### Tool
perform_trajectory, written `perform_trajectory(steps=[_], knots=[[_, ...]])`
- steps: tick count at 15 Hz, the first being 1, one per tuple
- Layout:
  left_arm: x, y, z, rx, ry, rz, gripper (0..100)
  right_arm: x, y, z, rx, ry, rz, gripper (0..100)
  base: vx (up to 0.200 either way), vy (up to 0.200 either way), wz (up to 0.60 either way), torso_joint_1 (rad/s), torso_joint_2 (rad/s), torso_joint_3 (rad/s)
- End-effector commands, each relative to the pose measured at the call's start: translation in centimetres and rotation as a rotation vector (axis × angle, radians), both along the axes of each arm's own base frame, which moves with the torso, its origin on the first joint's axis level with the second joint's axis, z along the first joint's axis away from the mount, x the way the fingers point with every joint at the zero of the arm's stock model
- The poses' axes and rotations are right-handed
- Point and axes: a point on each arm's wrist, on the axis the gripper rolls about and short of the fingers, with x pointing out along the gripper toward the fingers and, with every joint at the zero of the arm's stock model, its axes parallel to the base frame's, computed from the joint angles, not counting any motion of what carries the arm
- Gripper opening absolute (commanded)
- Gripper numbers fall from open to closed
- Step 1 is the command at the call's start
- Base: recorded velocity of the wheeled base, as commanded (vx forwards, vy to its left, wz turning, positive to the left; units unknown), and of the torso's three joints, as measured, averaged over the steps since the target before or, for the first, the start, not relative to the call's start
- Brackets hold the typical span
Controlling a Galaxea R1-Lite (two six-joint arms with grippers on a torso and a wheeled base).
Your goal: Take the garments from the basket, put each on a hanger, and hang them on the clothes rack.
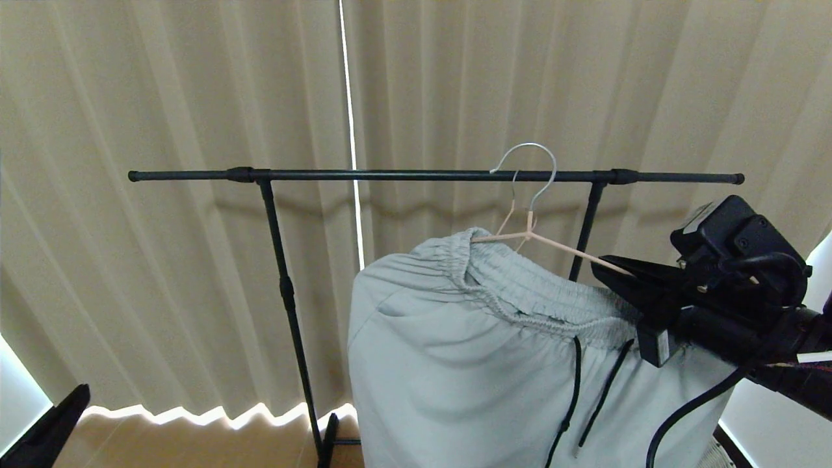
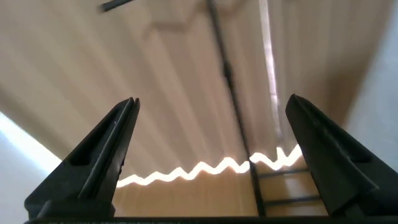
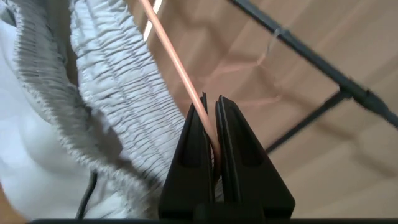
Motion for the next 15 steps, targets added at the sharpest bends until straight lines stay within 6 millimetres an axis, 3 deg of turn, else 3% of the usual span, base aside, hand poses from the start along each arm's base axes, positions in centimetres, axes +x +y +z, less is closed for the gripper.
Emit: perform_trajectory(steps=[1, 12, 15], knots=[[-3.3, 0.3, 0.0, -0.013, -0.14, 0.043, 100, 0.0, -0.1, 0.0, 0.001, 0.0, -0.006, 0, 0.0, 0.0, 0.0, 0.0, 0.0, 0.0], [-3.2, 0.2, -0.5, -0.018, -0.09, 0.002, 100, -0.4, -0.4, -0.8, -0.012, 0.022, -0.005, 0, 0.0, 0.0, 0.0, 0.0, 0.0, 0.0], [-3.1, 0.2, -0.9, -0.015, -0.045, -0.01, 100, -0.2, -0.3, -1.0, -0.019, 0.032, -0.008, 0, 0.2, 0.0, 0.0, 0.001, 0.0, 0.002]])
